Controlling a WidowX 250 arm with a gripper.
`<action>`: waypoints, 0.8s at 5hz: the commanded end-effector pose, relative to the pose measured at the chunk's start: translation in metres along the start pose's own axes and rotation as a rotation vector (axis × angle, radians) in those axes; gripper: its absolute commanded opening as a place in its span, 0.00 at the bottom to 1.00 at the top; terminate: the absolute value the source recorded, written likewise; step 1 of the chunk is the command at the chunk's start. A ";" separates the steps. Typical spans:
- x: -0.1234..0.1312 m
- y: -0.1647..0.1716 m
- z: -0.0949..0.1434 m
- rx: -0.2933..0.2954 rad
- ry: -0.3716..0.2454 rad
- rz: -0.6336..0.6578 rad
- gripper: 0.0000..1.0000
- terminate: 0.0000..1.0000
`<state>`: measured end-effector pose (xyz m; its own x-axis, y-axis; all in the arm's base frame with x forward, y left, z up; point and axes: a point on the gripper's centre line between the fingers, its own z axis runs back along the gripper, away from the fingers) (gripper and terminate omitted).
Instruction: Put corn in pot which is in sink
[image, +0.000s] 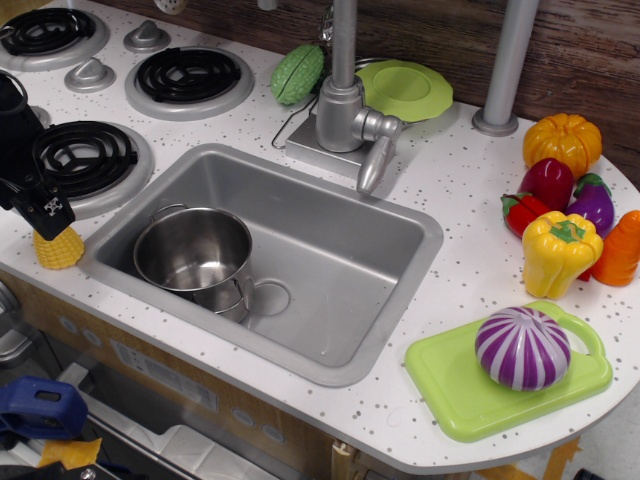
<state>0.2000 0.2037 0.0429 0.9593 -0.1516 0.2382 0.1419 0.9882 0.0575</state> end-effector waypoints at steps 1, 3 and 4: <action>0.000 0.000 0.000 0.000 0.000 0.000 1.00 0.00; -0.005 0.006 -0.013 -0.071 -0.017 -0.018 1.00 0.00; -0.006 0.007 -0.018 -0.084 -0.030 -0.030 1.00 0.00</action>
<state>0.2003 0.2019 0.0149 0.9484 -0.1792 0.2618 0.2009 0.9779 -0.0585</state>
